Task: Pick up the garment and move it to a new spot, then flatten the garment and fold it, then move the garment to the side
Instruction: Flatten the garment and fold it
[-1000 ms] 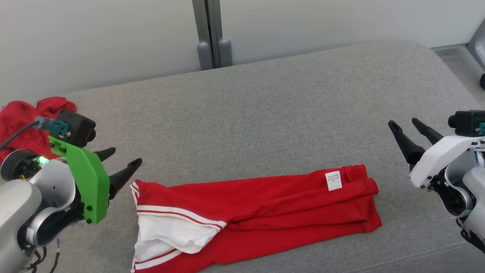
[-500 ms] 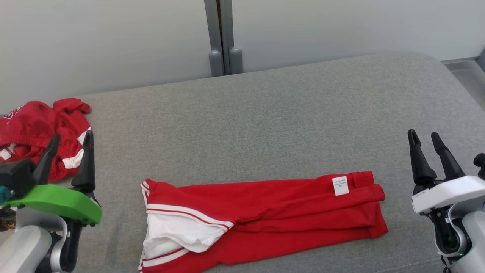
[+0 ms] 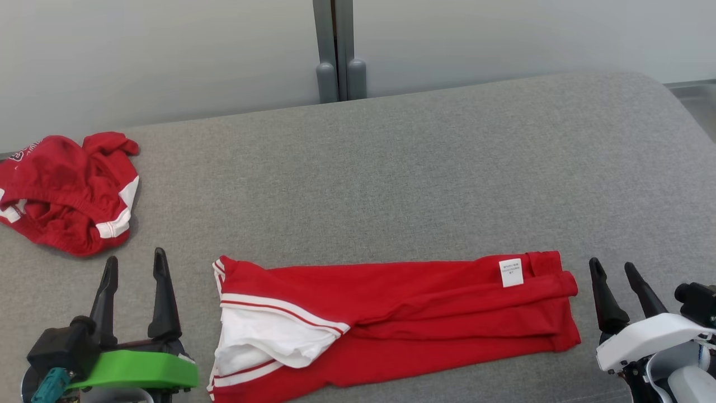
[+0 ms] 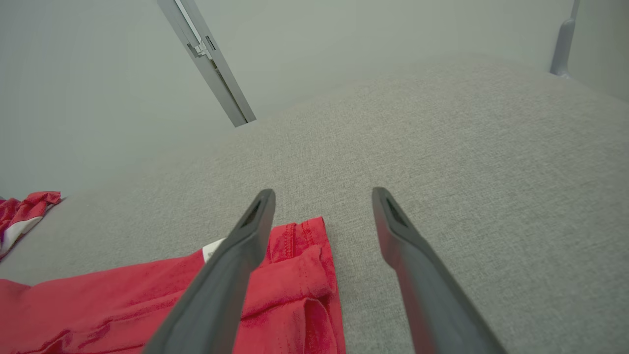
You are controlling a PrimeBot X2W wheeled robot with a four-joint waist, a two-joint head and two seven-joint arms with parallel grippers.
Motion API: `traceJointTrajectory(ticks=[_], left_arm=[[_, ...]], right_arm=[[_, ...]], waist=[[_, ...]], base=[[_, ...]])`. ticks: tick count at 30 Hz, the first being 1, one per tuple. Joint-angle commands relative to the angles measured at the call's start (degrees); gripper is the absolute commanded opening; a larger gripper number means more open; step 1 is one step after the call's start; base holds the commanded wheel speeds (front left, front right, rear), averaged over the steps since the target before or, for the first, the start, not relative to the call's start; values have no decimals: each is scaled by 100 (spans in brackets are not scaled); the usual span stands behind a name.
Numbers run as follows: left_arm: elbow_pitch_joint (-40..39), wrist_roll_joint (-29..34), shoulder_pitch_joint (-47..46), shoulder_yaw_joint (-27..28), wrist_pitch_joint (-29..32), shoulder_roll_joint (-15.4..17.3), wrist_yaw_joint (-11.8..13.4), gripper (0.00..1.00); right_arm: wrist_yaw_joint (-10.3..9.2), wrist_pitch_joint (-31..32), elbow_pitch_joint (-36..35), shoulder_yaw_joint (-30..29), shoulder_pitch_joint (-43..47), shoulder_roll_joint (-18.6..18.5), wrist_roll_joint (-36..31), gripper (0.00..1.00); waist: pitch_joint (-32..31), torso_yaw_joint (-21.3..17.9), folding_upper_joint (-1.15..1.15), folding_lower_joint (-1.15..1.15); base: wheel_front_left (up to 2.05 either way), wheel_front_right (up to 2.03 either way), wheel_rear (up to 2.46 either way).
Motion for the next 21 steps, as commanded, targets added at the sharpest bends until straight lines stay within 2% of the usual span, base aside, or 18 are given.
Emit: traceJointTrajectory(ticks=[1,6,11,19,21], left_arm=[[57,149,65,113,-13,-123,-148,100],[279,534,-91,393,-14,-546,-584,100],[490,814,-181,632,-15,-851,-936,100],[680,1143,-202,1014,-15,-1155,-1269,100],[722,1199,-216,1065,-15,-1199,-1326,100]], right_arm=[[-6,142,146,15,-137,-5,53,100],[-4,832,703,247,-516,-36,140,100],[-4,1723,1359,260,-833,89,522,100],[-3,2518,1950,296,-930,330,837,100],[-3,2684,2027,356,-901,394,908,42]], waist=[[91,48,0,0],[192,118,0,0],[225,241,0,0],[263,377,0,0],[273,395,0,0]], base=[[0,0,0],[0,0,0],[0,0,0],[0,0,0],[0,0,0]])
